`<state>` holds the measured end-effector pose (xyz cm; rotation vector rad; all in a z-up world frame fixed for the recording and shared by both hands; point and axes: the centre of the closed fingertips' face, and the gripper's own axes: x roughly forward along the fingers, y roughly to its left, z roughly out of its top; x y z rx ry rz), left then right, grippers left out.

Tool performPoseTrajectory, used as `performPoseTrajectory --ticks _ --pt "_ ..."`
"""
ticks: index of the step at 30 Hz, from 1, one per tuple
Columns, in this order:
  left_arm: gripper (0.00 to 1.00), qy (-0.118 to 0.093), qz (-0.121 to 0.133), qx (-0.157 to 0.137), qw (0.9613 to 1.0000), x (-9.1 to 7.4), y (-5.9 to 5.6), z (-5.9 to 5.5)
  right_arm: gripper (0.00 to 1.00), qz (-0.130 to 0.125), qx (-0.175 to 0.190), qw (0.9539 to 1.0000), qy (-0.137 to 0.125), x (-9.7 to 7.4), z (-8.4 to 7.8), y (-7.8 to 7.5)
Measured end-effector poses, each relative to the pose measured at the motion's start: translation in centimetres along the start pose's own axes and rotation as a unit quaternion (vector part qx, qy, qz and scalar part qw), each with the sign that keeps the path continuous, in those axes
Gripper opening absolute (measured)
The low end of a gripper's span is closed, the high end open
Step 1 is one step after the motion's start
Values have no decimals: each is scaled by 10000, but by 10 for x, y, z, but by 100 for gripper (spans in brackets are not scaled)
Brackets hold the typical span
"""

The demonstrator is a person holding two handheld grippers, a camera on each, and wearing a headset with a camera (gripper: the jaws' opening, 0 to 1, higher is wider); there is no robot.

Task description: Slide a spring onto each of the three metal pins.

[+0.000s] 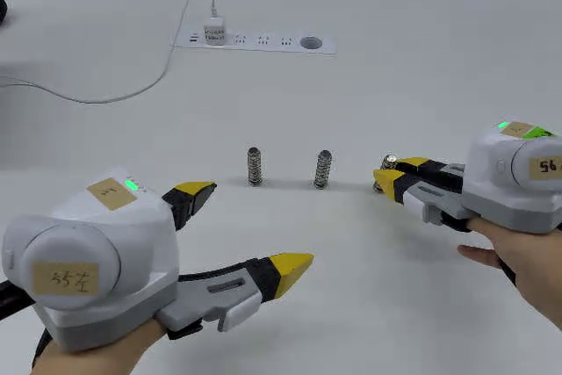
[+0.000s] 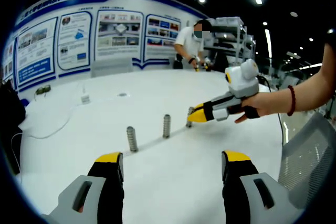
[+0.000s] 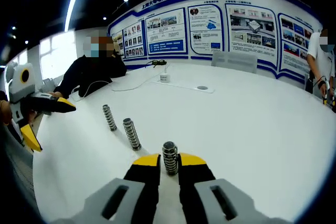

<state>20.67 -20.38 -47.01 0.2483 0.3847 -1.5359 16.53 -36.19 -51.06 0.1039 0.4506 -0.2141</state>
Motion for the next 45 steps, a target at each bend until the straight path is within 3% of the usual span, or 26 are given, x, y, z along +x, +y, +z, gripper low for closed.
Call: performPoseTrajectory --ticks 9,16,25,34,45 --pt "76 81 120 62 9999 -1 6 0 28 15 66 10000 -2 -9 8 5" --pt "75 103 251 82 9996 -6 13 5 42 110 191 9998 35 -27 16 13" --pt "75 80 356 -129 9992 -16 20 12 59 219 287 9992 163 -48 23 28" --pt "79 165 379 -91 9991 -29 19 17 64 259 293 9991 167 -69 27 42" --pt "85 255 366 -58 9990 -45 15 14 73 357 340 9986 210 -91 22 63"
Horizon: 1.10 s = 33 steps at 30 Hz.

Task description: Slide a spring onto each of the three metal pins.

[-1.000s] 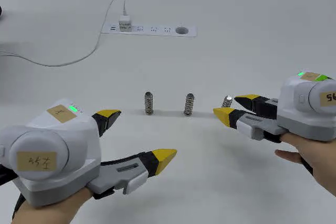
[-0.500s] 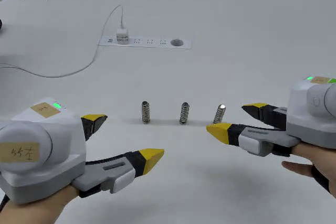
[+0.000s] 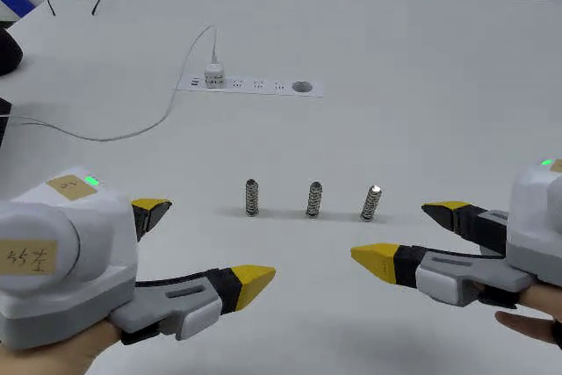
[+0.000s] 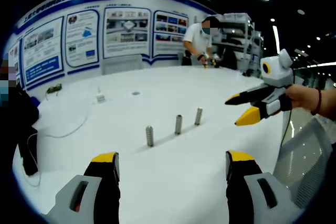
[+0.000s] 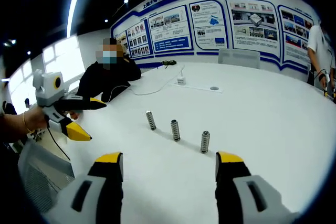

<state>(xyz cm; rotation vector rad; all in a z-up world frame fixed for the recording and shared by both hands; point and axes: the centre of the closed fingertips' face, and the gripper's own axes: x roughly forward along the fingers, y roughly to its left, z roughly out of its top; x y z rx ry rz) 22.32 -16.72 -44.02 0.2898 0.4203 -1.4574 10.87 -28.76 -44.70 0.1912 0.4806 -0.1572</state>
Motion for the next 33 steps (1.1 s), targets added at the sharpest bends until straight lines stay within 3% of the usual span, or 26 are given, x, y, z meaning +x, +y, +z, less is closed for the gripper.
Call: performPoseTrajectory --ticks 9,20,33 --pt "90 85 -60 -20 9999 -12 -9 -6 83 40 58 10000 0 -18 -10 17" --pt "94 121 -69 -36 9999 -21 -14 -12 90 -115 25 9999 72 -31 -21 20" --pt "99 195 -89 -87 9997 -26 -18 -21 92 -259 147 9996 -31 -40 -20 17"
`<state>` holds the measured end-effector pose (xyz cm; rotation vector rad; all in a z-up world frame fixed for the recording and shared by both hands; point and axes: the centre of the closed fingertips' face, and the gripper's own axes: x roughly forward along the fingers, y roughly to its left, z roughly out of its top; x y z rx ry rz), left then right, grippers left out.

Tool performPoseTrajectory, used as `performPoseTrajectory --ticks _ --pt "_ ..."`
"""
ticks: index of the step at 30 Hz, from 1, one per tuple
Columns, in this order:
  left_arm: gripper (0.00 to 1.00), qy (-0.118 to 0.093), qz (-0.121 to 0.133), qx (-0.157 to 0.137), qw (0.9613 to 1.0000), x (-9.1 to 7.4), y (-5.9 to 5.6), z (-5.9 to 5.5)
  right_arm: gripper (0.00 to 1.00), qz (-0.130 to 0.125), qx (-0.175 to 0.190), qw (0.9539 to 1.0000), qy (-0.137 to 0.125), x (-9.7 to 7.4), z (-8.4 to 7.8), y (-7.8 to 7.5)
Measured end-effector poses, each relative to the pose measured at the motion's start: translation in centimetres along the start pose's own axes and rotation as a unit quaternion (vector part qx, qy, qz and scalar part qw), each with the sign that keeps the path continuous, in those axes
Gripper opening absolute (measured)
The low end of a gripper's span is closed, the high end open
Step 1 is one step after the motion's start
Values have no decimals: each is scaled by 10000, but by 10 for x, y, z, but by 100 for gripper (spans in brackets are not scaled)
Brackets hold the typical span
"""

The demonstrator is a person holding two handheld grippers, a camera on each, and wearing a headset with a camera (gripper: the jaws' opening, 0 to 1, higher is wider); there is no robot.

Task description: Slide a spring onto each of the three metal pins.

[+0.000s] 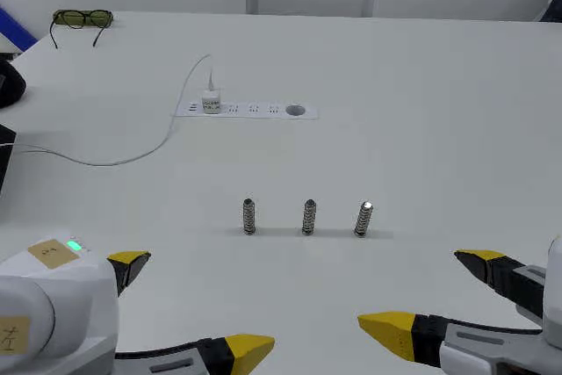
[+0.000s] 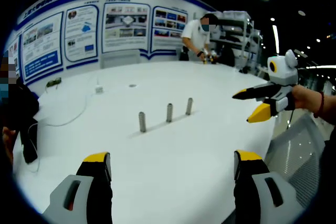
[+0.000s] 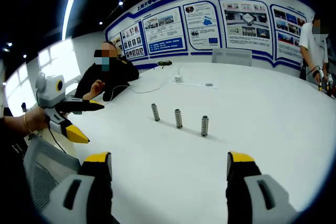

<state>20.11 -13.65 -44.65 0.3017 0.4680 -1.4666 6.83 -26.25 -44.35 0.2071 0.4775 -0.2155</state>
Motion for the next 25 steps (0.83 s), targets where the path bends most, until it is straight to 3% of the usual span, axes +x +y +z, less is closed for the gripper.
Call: performPoseTrajectory --ticks 25 --pt "100 62 26 -8 10000 -3 -2 -4 93 -38 -53 10000 19 -2 -3 2"
